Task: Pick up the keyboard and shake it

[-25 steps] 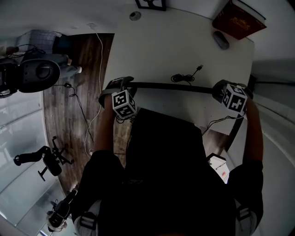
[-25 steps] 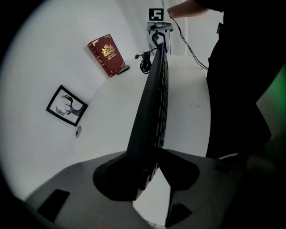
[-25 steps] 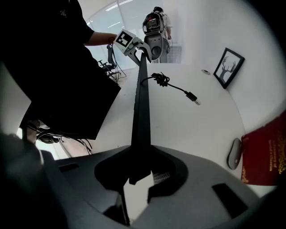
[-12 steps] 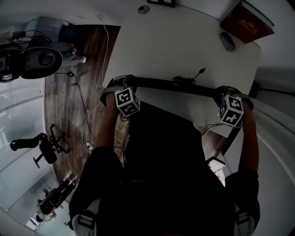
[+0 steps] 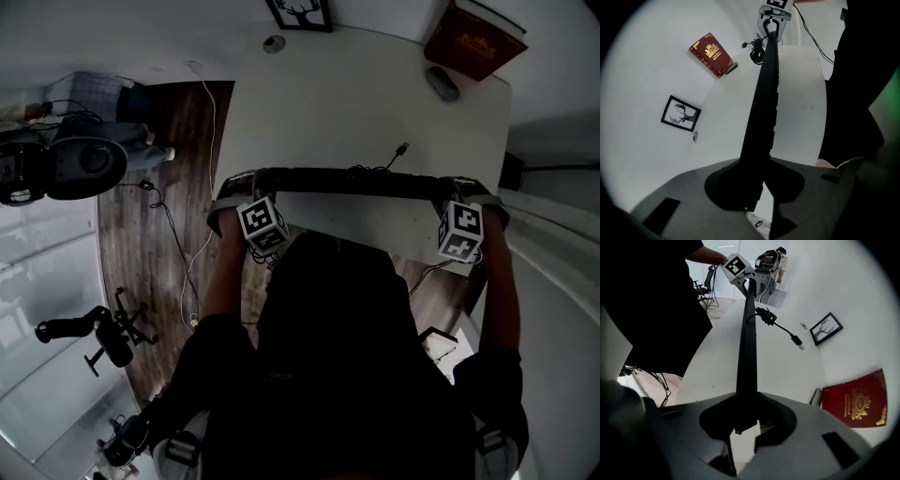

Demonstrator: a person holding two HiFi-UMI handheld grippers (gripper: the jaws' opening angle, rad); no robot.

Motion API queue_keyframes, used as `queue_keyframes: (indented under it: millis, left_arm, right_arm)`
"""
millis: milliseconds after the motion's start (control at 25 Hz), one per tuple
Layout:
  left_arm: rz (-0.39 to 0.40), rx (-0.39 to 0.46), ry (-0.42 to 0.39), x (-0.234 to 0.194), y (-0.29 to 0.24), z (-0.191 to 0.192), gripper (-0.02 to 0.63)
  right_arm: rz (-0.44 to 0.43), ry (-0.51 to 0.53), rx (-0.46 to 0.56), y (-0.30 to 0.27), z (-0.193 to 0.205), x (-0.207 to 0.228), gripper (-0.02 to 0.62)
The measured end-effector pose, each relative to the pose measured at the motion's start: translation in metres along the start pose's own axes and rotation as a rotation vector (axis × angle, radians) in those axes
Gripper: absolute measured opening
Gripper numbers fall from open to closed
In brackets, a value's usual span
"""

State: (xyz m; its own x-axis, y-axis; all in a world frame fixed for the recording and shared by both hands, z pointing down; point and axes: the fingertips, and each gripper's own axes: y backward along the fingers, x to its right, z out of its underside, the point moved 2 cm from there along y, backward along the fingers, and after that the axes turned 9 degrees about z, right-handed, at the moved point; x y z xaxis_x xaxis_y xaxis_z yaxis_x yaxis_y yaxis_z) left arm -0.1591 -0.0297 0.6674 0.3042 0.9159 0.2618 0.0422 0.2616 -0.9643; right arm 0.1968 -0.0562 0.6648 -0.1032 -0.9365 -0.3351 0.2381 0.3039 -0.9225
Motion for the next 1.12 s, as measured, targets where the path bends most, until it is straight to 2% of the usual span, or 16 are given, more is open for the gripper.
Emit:
queue_keyframes:
  millis: [320, 560, 800, 920, 1120]
  left_arm:
    - [-0.136, 0.073, -0.087, -0.061, 0.029, -0.017, 0.100]
    - [-0.229, 0.155, -0.144, -0.099, 0.073, -0.034, 0.098]
    - [-0.435, 0.196, -0.185, -0.139, 0.133, -0.037, 0.097]
    - [-0.536, 0.225, -0.179, -0.156, 0.171, -0.036, 0.097]
    - [-0.642, 0.280, -0.178, -0.188, 0.227, -0.044, 0.095]
  right_arm:
    - [0.197, -0.058, -0.089, 0.040, -0.006, 0.035, 0.095]
    - [0.336, -0.070, -0.156, 0.089, -0.013, 0.061, 0.095]
    - [0.560, -0.037, -0.198, 0.152, -0.029, 0.095, 0.095]
    - [0.678, -0.016, -0.224, 0.191, -0.041, 0.110, 0.095]
    - [0.848, -0.020, -0.282, 0.260, -0.061, 0.133, 0.095]
